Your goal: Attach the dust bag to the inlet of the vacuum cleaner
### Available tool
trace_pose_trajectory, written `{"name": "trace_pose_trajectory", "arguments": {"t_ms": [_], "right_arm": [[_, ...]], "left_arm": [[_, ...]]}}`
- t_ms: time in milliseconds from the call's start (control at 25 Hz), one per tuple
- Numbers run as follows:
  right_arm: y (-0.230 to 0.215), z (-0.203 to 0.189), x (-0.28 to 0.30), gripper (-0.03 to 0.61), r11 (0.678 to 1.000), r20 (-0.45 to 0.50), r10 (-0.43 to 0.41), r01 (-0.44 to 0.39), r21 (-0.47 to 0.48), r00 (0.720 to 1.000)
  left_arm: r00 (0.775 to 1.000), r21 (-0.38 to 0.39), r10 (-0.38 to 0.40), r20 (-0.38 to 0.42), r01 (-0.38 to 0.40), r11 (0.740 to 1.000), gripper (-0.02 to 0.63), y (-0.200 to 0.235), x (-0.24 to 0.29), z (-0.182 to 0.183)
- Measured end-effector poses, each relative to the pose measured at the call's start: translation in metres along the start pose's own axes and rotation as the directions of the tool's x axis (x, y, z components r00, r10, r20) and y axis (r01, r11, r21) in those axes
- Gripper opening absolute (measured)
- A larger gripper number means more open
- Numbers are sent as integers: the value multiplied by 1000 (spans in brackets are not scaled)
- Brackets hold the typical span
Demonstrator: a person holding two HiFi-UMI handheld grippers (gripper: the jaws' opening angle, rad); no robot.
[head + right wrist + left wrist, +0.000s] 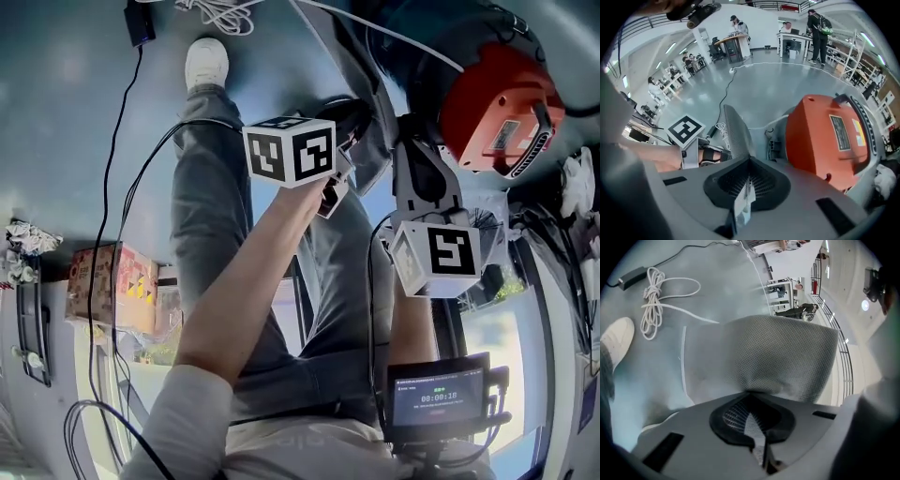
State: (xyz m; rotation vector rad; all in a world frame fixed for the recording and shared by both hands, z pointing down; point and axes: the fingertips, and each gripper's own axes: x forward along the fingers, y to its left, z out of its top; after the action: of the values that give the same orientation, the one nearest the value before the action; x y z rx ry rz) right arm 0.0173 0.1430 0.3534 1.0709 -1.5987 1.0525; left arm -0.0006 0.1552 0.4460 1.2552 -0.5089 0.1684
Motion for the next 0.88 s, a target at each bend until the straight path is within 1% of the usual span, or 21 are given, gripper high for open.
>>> {"name": "trace_pose_trajectory", "arguments": {"t_ms": [40, 120, 200, 280, 360, 400, 480, 560, 600, 680, 720, 800, 880], "right_arm": [[-1, 0, 0, 15, 1000, -21, -4, 4, -8, 1000], [0, 10, 4, 15, 998, -58, -7, 3, -64, 998], [3, 12, 6, 15, 996, -35, -5, 2, -92, 999], [2, 4, 3, 15, 998, 12, 14, -14, -58, 1000], [3, 4, 0, 17, 997, 37, 83, -83, -8, 996], [4, 6, -4, 18, 992, 43, 123, -125, 23, 991], [3, 6, -22, 20, 980, 76, 172, -179, 91, 982], [-6, -7, -41, 21, 973, 105, 173, -186, 135, 979], [-10, -18, -45, 21, 972, 103, 166, -180, 152, 981], [-12, -40, -43, 21, 971, 96, 146, -162, 177, 985], [-9, -45, -38, 21, 970, 106, 137, -155, 186, 985], [4, -43, -27, 21, 969, 135, 133, -157, 188, 982], [13, -40, -21, 21, 973, 138, 146, -167, 158, 980]], "left_arm": [[1000, 16, 6, -6, -6, 1000, 3, -1, 0, 2], [1000, 42, 14, -28, -13, 999, 3, -2, 0, 6], [997, 46, 20, -71, -17, 999, 3, -1, 0, 4], [995, 8, 23, -101, -22, 1000, 3, -1, 4, -1], [997, -47, 9, -81, -13, 999, 3, -4, 9, 2], [997, -58, 7, -72, -11, 998, 3, -4, 10, 5], [997, -40, 13, -78, -17, 999, 3, -4, 6, 7], [996, -26, 15, -87, -17, 1000, 3, -4, 2, 8], [996, -27, 14, -88, -17, 999, 3, -4, 1, 9], [995, -16, 25, -93, -27, 1000, 3, -6, -2, 12], [994, 0, 36, -99, -36, 999, 3, -7, -3, 14], [993, 17, 53, -108, -52, 999, 3, -7, -6, 16], [995, -5, 50, -90, -51, 999, 3, -8, -5, 18]]}}
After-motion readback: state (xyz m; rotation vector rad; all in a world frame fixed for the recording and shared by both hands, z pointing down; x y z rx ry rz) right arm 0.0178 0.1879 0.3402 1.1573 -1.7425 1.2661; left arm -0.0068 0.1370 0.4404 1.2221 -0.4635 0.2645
